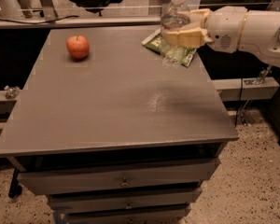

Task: Move water bottle near green jalapeno chip bag

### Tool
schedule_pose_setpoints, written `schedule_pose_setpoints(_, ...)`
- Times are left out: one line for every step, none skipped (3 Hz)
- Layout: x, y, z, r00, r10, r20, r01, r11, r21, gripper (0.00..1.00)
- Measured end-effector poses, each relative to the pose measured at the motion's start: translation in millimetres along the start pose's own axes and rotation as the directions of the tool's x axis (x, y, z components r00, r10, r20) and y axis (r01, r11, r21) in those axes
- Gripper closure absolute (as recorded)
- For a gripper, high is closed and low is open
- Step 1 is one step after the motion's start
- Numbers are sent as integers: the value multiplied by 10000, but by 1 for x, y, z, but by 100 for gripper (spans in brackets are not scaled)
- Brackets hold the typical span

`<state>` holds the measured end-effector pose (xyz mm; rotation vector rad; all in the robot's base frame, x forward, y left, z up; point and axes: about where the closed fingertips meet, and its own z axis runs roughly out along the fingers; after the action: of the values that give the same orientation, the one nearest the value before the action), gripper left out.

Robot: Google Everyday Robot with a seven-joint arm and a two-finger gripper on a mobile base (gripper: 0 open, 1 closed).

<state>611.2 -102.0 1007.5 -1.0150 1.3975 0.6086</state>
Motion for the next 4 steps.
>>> schedule_pose_setpoints(-2,-43,-17,9995,-317,81,312,9982,511,100)
schedule_pose_setpoints(9,-70,-37,9996,-283,-63,288,9944,1018,100)
schedule_pose_setpoints(30,-83,-52,9997,56,-244,-22,9906,1367,100)
schedule_pose_setpoints(54,-88,-55,9983,465,-364,-407,9884,1462,100)
